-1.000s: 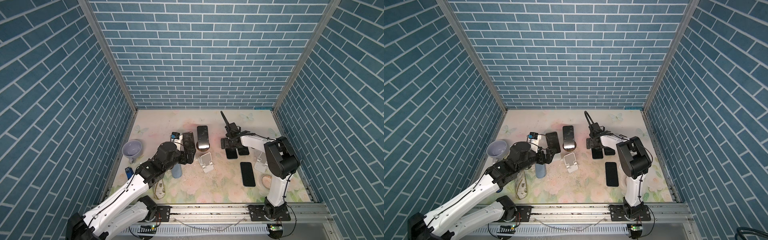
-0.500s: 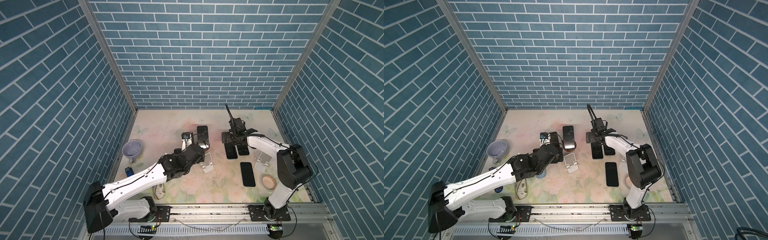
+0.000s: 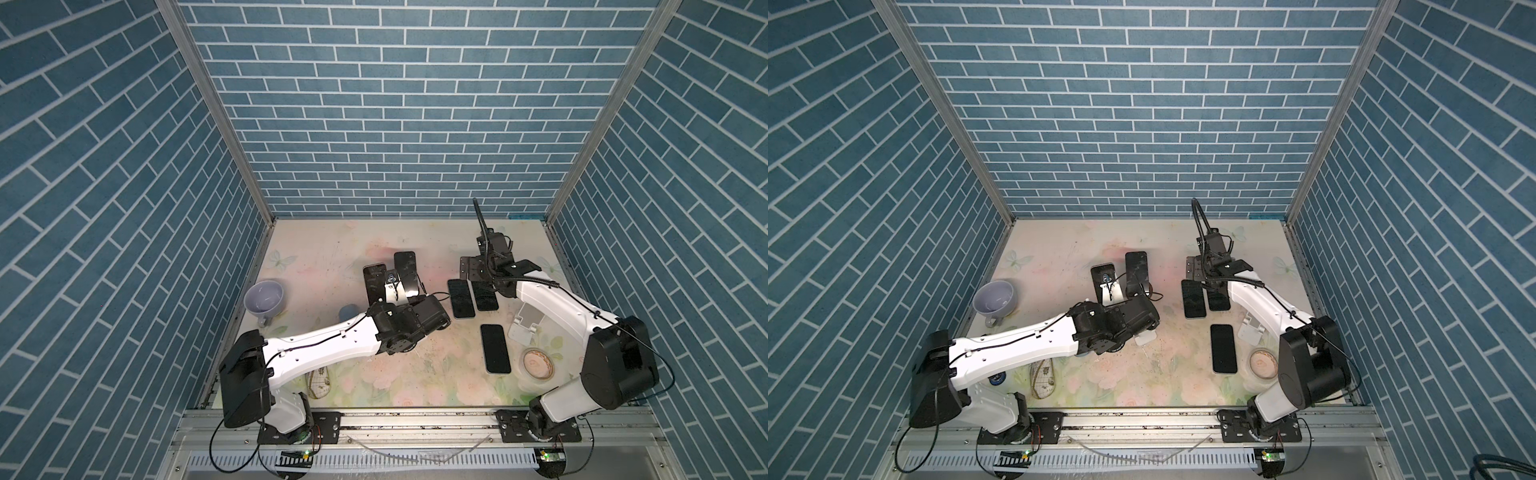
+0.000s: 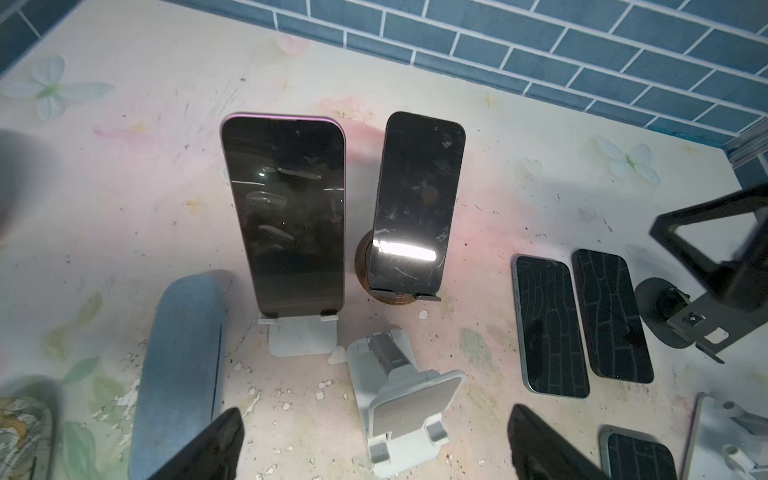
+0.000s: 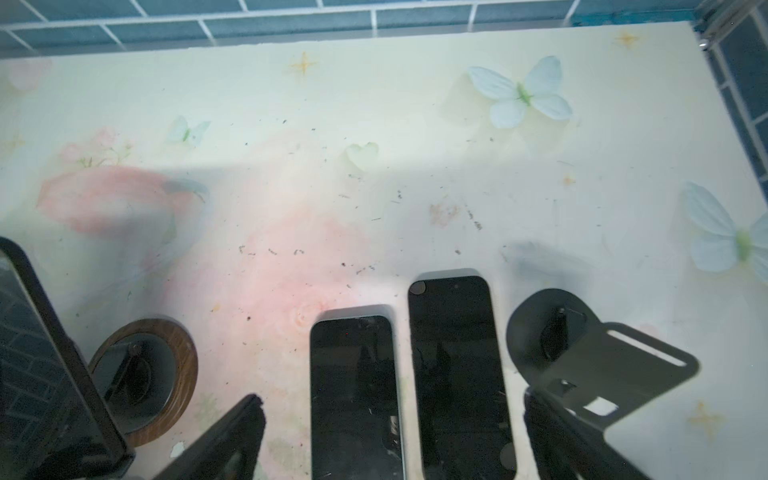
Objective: Remove the phone from the phone stand
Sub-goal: 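Lower the left gripper onto the empty white stand and grasp its stem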
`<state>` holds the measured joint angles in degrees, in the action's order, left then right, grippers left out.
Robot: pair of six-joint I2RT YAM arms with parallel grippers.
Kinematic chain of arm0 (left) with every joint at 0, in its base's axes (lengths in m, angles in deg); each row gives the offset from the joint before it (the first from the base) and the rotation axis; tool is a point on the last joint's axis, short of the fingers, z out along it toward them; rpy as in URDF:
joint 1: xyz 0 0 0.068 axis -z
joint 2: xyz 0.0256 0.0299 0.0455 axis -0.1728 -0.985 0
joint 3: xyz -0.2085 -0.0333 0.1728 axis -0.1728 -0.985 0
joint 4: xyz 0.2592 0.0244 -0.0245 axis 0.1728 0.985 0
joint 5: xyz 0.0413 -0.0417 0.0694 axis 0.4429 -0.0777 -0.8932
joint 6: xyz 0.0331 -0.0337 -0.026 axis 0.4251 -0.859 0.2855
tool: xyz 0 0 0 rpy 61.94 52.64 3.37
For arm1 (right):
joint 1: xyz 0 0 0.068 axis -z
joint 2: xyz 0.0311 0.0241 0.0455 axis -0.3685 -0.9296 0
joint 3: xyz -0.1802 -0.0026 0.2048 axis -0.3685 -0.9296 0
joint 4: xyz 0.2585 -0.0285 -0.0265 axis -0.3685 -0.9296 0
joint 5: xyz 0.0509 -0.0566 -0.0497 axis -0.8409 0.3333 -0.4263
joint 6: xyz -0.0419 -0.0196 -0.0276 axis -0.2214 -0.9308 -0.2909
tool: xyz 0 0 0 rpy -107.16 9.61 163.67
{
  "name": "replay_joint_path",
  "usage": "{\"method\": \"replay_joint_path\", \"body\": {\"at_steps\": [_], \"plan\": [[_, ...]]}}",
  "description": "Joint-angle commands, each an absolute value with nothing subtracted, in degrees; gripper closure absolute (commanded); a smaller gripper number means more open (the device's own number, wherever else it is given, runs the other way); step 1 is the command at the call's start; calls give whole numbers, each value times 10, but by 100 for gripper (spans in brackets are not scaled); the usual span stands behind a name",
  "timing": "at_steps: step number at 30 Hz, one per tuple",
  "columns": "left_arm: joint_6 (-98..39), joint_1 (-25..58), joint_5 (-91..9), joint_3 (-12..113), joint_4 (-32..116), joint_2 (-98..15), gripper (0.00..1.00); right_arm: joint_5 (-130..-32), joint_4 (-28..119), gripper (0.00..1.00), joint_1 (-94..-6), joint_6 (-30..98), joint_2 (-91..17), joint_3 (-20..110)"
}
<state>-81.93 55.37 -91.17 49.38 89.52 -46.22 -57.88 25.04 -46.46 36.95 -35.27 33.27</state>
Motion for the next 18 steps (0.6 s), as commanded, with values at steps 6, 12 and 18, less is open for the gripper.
{"method": "replay_joint_path", "body": {"at_steps": [6, 12, 18], "plan": [[-860, 543, -855, 519, 878, -505, 0, -590, 244, 2, -433, 364, -325, 288], [-868, 531, -822, 535, 875, -548, 0, -611, 258, 1, -417, 365, -314, 266], [-891, 519, -798, 540, 864, -592, 0, -624, 259, 1, -404, 358, -308, 254]]}}
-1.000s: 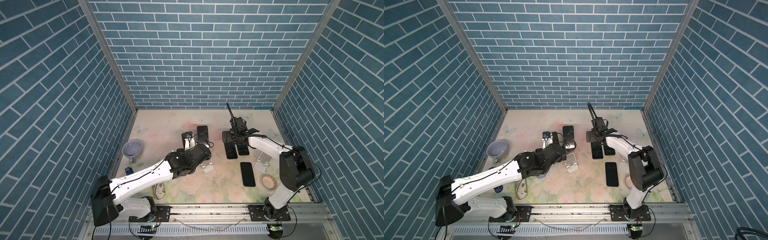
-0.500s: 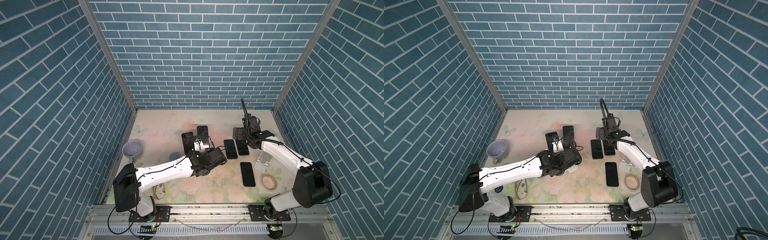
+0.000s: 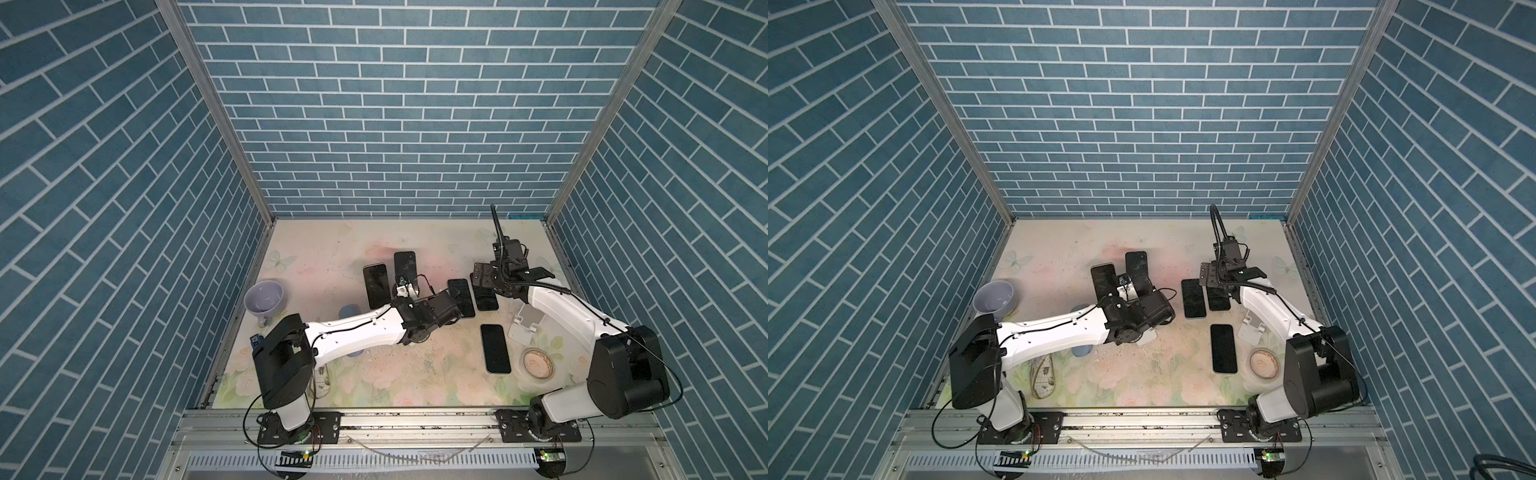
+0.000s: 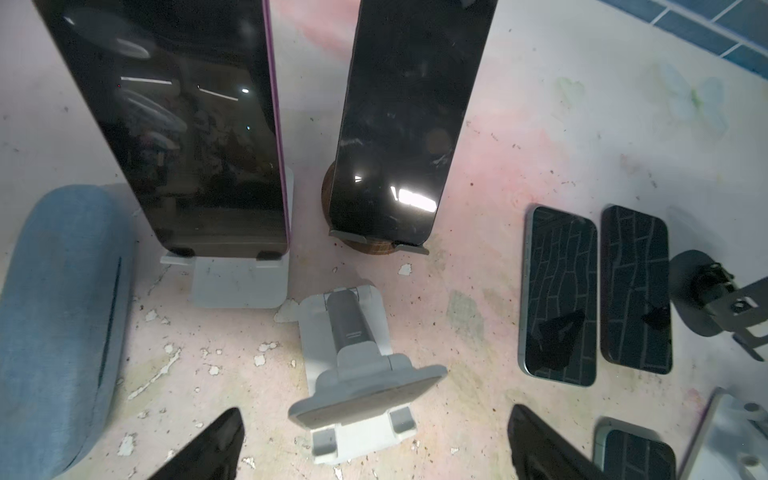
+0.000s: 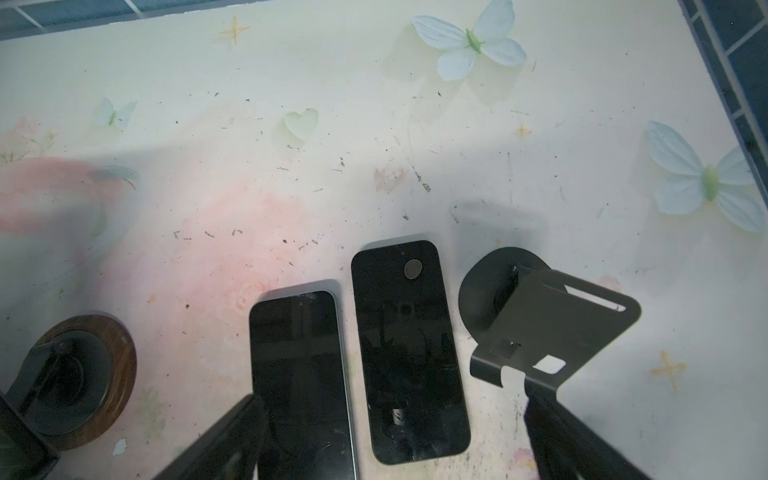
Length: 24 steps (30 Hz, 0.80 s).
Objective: Remove the phone from the phone stand
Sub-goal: 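Lower the left gripper onto the empty white stand and grasp its stem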
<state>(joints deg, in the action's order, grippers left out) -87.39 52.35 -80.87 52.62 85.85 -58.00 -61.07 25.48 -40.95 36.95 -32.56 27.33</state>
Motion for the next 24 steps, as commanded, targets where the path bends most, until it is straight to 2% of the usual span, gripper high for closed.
{"method": "replay_joint_path", "body": {"at_steps": [1, 11, 24], "plan": [[-894, 519, -802, 545, 870, -599, 0, -625, 260, 2, -402, 358, -306, 251], [-918, 519, -843, 578, 907, -642, 1, -646, 270, 1, -388, 362, -302, 242], [-922, 515, -856, 598, 939, -681, 8, -659, 270, 2, -381, 364, -300, 238]]}}
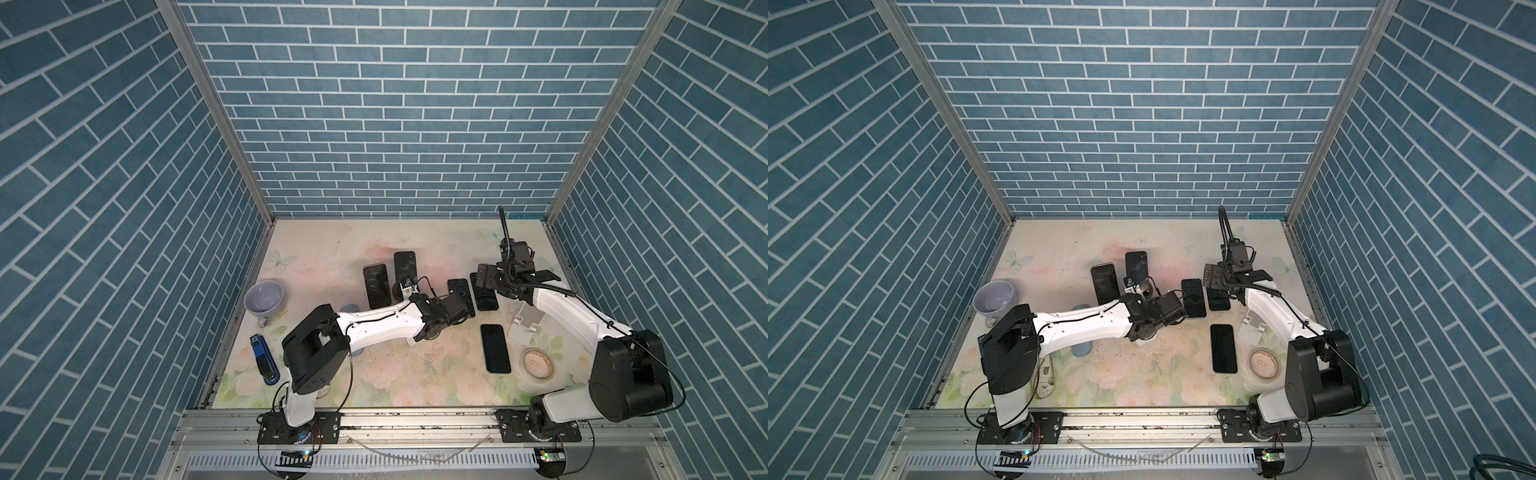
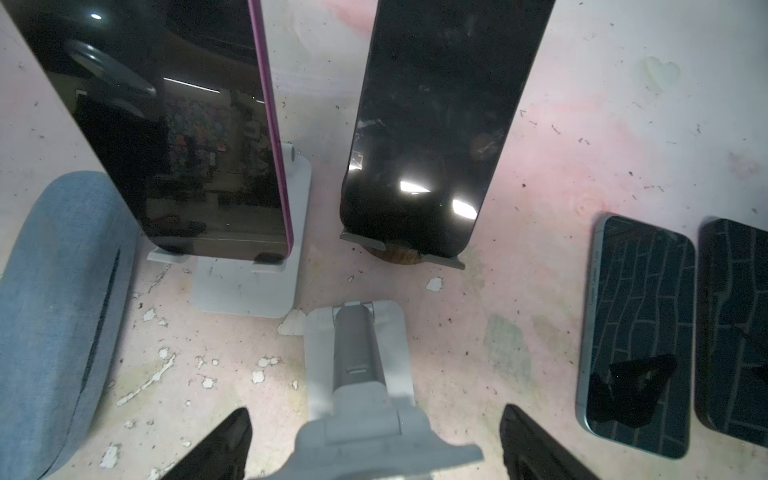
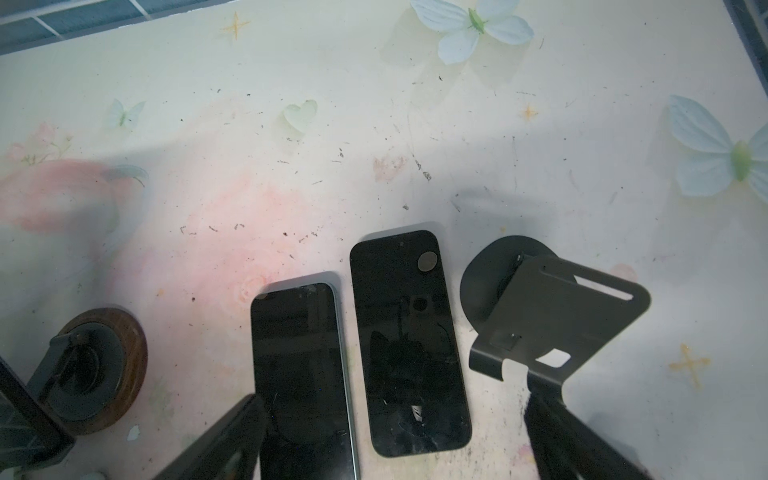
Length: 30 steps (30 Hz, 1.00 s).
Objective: Remove the phone from the phone stand
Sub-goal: 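Lower the left gripper onto the empty white stand and grasp its stem, then lift the white stand with the left gripper and carry it toward the lavender mug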
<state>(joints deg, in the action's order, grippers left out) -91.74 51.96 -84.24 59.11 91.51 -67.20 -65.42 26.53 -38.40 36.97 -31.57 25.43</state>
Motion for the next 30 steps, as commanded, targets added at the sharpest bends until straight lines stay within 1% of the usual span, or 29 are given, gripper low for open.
{"method": "replay_joint_path", "body": {"at_steps": [1, 3, 6, 10, 19, 24, 30], "plan": [[-922, 515, -856, 597, 939, -683, 10, -660, 270, 2, -381, 364, -300, 238], [-919, 515, -859, 597, 935, -683, 11, -660, 270, 1, -380, 364, -299, 237], [-914, 513, -860, 594, 929, -685, 19, -661, 270, 2, -380, 365, -300, 237], [-909, 508, -856, 580, 910, -683, 22, -663, 272, 1, -379, 365, -303, 238], [-897, 503, -852, 567, 898, -676, 41, -666, 270, 2, -379, 366, -307, 240], [-866, 504, -851, 561, 886, -653, 45, -668, 269, 1, -378, 365, -309, 242], [-836, 516, -865, 567, 904, -623, 44, -668, 269, 2, -379, 365, -314, 246]]}}
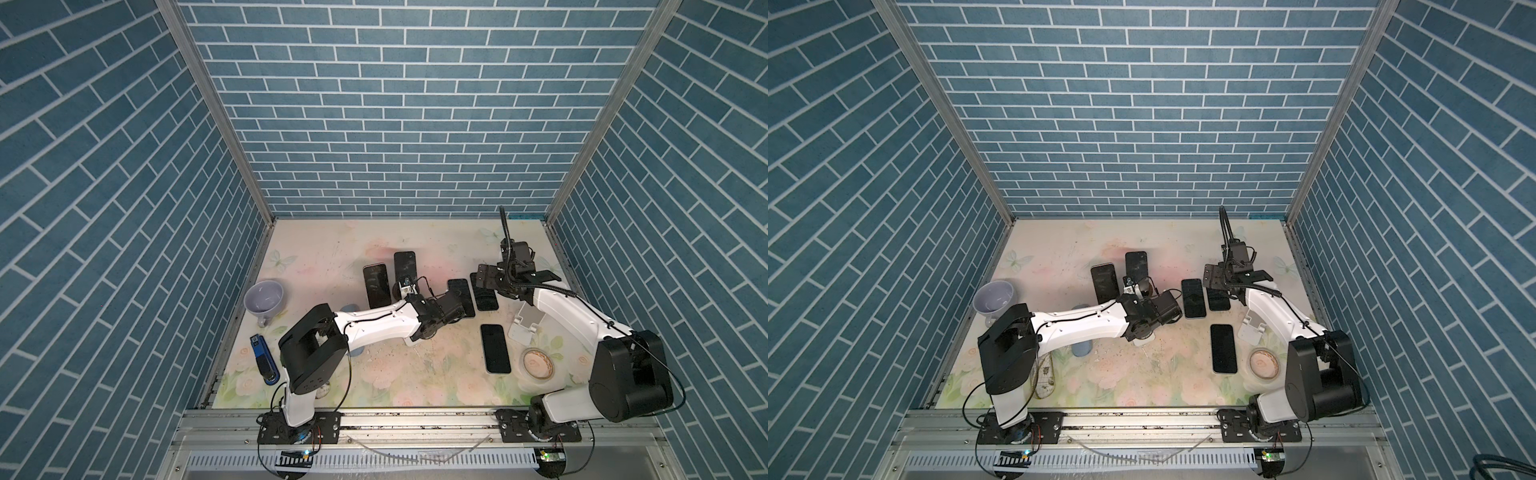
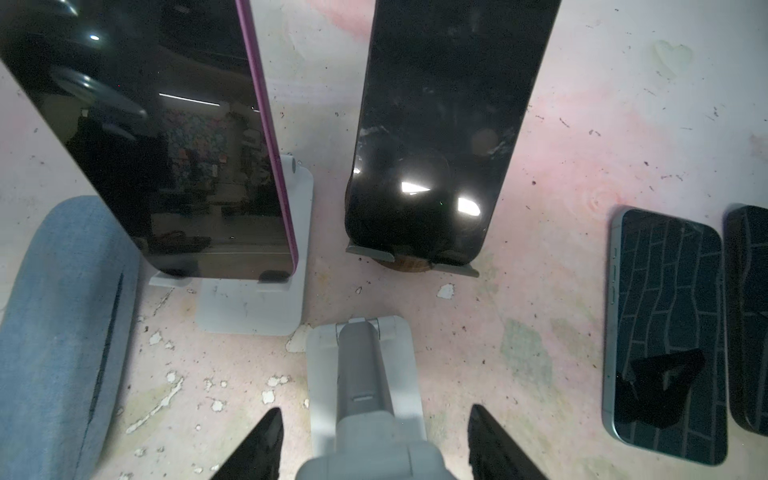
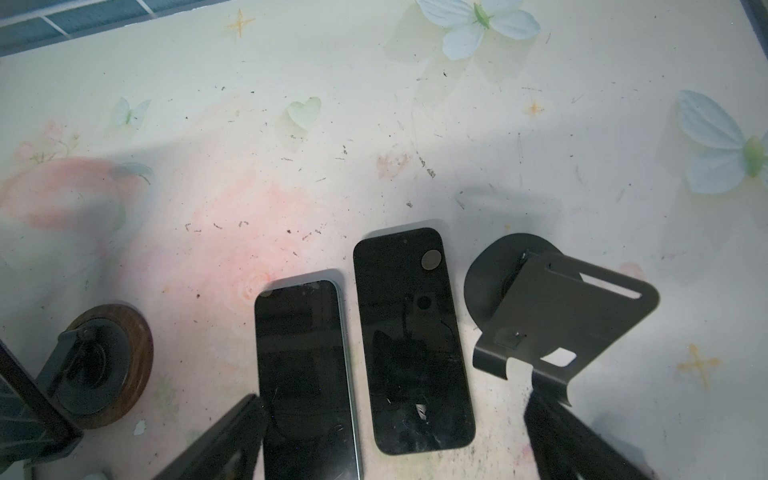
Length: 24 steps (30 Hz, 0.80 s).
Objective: Remove the phone from the phone stand
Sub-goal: 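Lift the white stand with the left gripper and carry it toward the lavender mug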
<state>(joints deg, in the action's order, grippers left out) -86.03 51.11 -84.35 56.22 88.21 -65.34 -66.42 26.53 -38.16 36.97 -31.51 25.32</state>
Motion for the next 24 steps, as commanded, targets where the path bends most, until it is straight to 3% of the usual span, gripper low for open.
{"method": "replay_joint_path", "body": {"at_steps": [1, 24], "plan": [[-836, 519, -868, 571, 915, -620, 44, -667, 269, 1, -379, 365, -316, 246], [-891, 559, -981, 577, 1116, -464, 43, -686, 268, 2, -379, 374, -321, 257]]}}
